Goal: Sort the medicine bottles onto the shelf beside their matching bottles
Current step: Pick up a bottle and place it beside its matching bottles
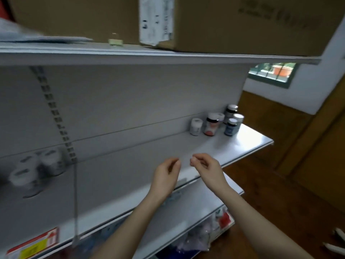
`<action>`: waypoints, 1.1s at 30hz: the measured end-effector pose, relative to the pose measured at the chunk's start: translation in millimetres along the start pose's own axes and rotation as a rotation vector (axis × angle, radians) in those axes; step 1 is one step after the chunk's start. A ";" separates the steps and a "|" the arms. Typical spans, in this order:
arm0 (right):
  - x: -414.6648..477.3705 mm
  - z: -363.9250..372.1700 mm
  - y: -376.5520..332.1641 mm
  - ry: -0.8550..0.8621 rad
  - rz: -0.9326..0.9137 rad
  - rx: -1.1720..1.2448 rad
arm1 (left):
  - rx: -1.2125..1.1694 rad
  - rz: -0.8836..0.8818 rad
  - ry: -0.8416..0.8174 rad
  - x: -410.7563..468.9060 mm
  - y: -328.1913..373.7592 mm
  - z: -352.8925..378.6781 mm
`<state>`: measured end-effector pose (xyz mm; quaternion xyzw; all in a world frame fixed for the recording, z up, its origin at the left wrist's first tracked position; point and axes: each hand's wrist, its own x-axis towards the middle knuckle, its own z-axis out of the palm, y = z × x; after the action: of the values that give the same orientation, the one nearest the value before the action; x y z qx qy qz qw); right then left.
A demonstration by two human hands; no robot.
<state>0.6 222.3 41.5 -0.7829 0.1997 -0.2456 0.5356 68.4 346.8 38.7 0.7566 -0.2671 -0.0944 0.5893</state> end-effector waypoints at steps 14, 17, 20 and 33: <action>82.5 -128.3 77.3 0.216 0.110 -0.095 | 0.010 -0.040 -0.201 104.8 15.7 153.2; 112.9 -151.1 87.7 0.232 0.120 -0.117 | 0.029 -0.034 -0.201 138.5 17.2 176.2; 136.7 -168.2 99.7 0.249 0.124 -0.126 | 0.069 -0.050 -0.225 166.1 15.6 196.5; 238.1 -216.1 160.8 0.139 0.249 -0.167 | 0.165 -0.157 -0.226 266.7 -9.8 287.8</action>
<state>53.7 -130.6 -2.5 -0.7750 0.3516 -0.2135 0.4797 163.4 -31.3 -7.4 0.8055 -0.2787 -0.2024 0.4823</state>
